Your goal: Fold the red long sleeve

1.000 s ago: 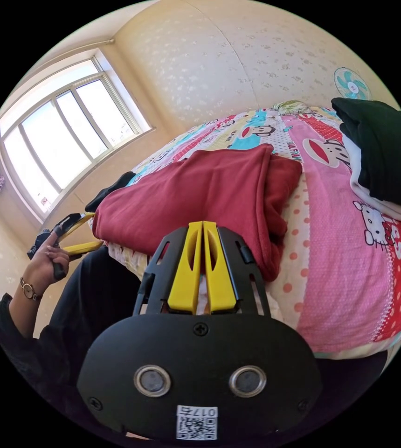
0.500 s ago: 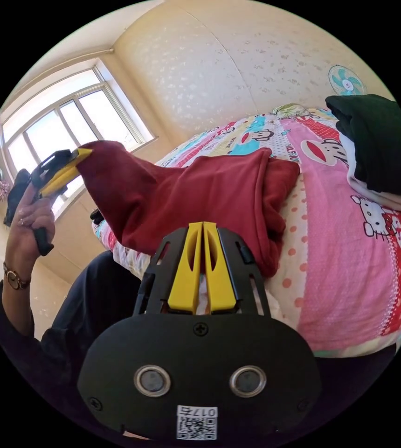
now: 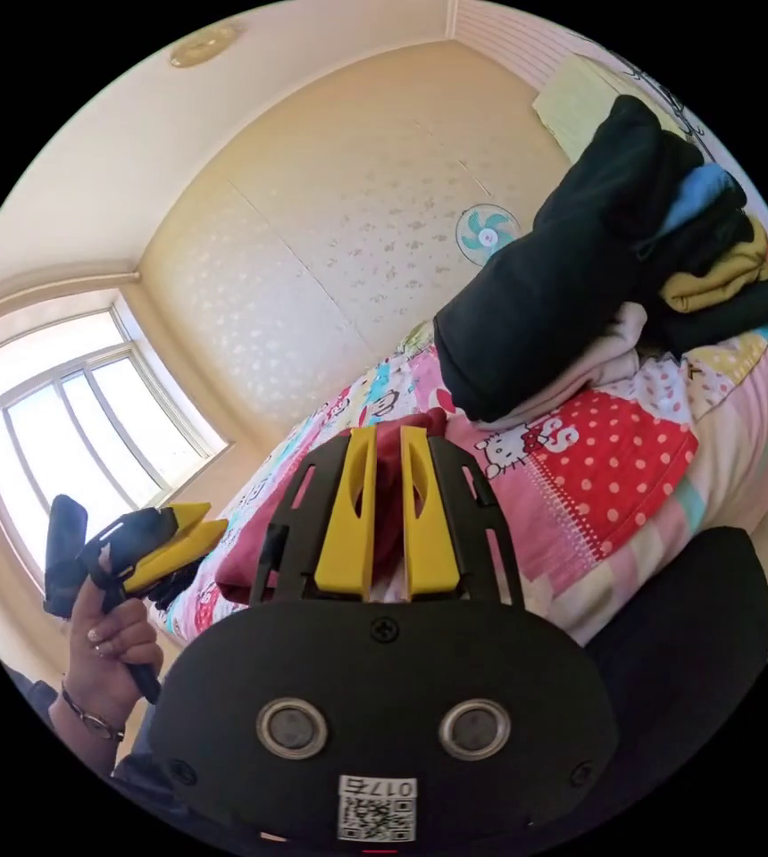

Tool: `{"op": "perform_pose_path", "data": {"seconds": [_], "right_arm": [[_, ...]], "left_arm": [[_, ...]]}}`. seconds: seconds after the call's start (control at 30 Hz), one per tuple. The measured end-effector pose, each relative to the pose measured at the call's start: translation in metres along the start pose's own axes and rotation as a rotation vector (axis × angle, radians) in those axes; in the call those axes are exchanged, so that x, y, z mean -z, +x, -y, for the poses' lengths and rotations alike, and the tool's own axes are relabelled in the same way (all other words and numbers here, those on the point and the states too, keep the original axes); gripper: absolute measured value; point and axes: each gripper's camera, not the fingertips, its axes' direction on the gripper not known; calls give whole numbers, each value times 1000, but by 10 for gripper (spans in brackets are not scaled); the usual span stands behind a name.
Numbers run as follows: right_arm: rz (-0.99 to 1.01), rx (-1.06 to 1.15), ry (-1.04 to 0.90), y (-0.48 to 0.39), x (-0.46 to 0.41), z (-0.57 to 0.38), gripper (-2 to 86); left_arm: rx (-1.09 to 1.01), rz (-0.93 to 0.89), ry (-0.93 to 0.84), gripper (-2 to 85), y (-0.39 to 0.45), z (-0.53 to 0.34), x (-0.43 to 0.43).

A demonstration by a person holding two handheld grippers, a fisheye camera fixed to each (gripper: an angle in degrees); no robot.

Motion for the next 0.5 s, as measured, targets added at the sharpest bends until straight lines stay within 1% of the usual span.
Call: {"op": "perform_pose_path", "data": {"seconds": [0.03,0.1,0.13,0.17,0.2,0.23,0.27,0.3,0.33,0.37,0.4,0.43,0.47,0.5], "right_arm": [[8,25,11,-6,2,3,23],[42,161,15,-34,0,11,20],[53,206,-1,-40,-4,12,18],[38,314,-93,-53,-21,10,16],[-116,365,-279,-61,-54,6,14],[-217,391,-380,-62,-74,2,14],[-324,455,-429,-64,-89,-5,15],[-353,470,-375,-67,-80,-3,17],[-353,451,-369,-67,-76,1,19],[-333,389,-379,-64,-69,12,24],[-280,298,-388,-57,-60,25,35],[-241,237,-392,-51,-54,32,41],[-125,83,-408,-33,-41,45,92],[44,-71,-436,-12,-27,52,131]], "left_arm": [[40,78,39,124,-10,2,21],[133,167,89,144,-35,2,45],[217,176,89,162,-57,1,52],[265,163,75,172,-69,0,53],[346,112,29,192,-93,-2,50],[404,60,-33,207,-113,-5,40],[429,42,-68,211,-121,-7,33],[474,4,-136,217,-135,-11,19],[496,-31,-162,220,-146,-14,10],[501,-31,-146,209,-149,-16,11],[519,-33,-121,187,-154,-18,19],[509,-111,-97,139,-158,-18,24],[520,-178,-89,115,-160,-20,24],[588,-245,-76,101,-167,-27,25]]}}
